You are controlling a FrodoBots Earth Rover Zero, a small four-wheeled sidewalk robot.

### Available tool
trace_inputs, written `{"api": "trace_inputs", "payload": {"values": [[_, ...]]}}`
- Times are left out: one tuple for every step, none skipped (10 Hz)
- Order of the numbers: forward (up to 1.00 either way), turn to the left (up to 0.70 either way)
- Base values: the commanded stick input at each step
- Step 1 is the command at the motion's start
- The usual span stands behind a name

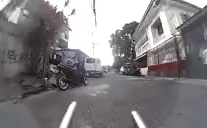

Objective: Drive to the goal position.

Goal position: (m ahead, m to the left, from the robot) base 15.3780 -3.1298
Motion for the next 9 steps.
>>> {"api": "trace_inputs", "payload": {"values": [[0.7, 0.0], [0.7, 0.0], [0.7, 0.0], [0.7, 0.0], [0.7, 0.0], [0.7, 0.0], [0.7, 0.0], [0.7, 0.0], [0.7, 0.0]]}}
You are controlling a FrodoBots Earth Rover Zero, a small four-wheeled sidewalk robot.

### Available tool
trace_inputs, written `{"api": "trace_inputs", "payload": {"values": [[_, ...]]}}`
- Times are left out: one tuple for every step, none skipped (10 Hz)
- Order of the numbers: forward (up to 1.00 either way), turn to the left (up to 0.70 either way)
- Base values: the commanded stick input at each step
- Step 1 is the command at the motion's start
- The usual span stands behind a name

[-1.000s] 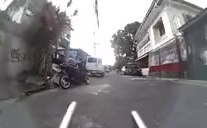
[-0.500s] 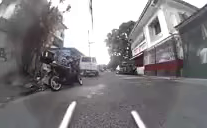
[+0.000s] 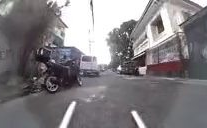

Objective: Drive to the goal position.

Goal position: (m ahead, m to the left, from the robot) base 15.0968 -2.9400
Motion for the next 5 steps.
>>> {"api": "trace_inputs", "payload": {"values": [[0.7, 0.0], [0.7, 0.0], [0.7, 0.0], [0.7, 0.0], [0.7, 0.0]]}}
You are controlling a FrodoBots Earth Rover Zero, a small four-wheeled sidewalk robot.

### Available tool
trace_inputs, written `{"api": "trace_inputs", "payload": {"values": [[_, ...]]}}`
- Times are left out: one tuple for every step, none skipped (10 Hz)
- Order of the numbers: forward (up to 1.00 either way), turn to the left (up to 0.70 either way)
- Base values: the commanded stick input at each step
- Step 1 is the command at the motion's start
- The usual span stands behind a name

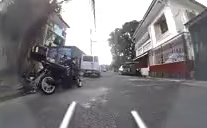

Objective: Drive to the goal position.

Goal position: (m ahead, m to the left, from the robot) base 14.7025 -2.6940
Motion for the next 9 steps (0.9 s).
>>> {"api": "trace_inputs", "payload": {"values": [[0.7, 0.0], [0.7, -0.09], [0.7, -0.29], [0.7, -0.35], [0.7, -0.35], [0.7, -0.35], [0.7, -0.35], [0.7, -0.35], [0.7, -0.34]]}}
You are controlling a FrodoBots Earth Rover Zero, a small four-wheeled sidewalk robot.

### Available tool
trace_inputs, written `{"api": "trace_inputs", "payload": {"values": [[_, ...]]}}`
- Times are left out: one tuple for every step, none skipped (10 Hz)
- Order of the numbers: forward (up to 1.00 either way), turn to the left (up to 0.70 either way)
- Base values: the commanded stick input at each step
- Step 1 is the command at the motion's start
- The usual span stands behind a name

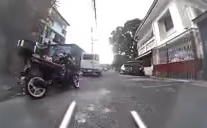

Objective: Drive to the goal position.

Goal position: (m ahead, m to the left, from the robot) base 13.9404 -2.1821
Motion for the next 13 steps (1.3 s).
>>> {"api": "trace_inputs", "payload": {"values": [[0.7, -0.12], [0.7, 0.0], [0.7, 0.0], [0.7, 0.0], [0.7, 0.0], [0.7, 0.0], [0.7, 0.0], [0.7, 0.0], [0.7, 0.0], [0.7, 0.0], [0.7, 0.0], [0.7, 0.0], [0.7, 0.0]]}}
